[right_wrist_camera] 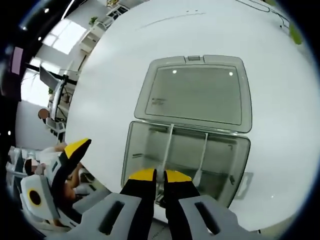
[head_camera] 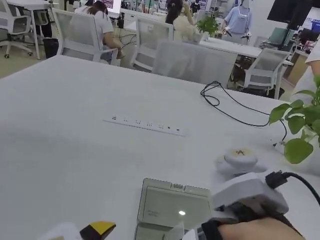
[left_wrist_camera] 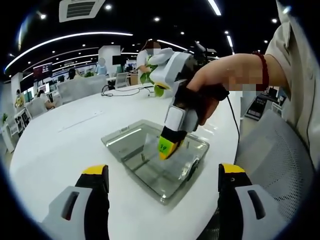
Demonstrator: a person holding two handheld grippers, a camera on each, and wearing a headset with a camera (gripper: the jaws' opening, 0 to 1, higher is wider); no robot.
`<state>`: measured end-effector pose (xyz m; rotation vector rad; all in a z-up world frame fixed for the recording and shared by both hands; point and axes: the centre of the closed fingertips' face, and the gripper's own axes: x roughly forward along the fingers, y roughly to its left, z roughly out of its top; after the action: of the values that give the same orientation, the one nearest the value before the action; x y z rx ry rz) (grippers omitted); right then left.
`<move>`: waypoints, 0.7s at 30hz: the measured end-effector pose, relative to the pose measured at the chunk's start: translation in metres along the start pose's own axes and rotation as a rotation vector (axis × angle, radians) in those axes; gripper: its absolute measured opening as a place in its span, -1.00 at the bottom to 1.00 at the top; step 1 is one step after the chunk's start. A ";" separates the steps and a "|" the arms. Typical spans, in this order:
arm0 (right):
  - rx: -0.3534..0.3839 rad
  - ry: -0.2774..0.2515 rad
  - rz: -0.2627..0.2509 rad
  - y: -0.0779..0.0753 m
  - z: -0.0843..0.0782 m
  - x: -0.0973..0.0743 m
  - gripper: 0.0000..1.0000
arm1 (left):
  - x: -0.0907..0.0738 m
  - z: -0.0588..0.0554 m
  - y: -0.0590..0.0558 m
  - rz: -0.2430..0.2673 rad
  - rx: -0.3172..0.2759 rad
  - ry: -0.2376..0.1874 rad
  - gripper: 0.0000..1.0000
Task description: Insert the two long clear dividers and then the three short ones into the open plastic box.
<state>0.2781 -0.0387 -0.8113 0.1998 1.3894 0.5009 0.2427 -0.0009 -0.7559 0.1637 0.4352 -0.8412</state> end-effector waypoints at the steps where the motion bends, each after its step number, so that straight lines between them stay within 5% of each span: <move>1: -0.012 0.003 -0.008 0.000 0.000 0.000 -0.87 | 0.000 0.000 0.000 0.000 0.000 -0.001 0.84; 12: -0.178 0.037 -0.113 0.002 -0.001 0.005 -0.86 | -0.001 0.001 0.001 0.005 0.001 -0.003 0.83; 21: -0.236 0.043 -0.167 0.002 0.000 0.008 -0.86 | -0.001 0.002 0.001 0.010 0.001 -0.010 0.83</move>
<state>0.2786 -0.0332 -0.8170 -0.1183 1.3628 0.5272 0.2436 0.0002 -0.7537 0.1622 0.4247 -0.8318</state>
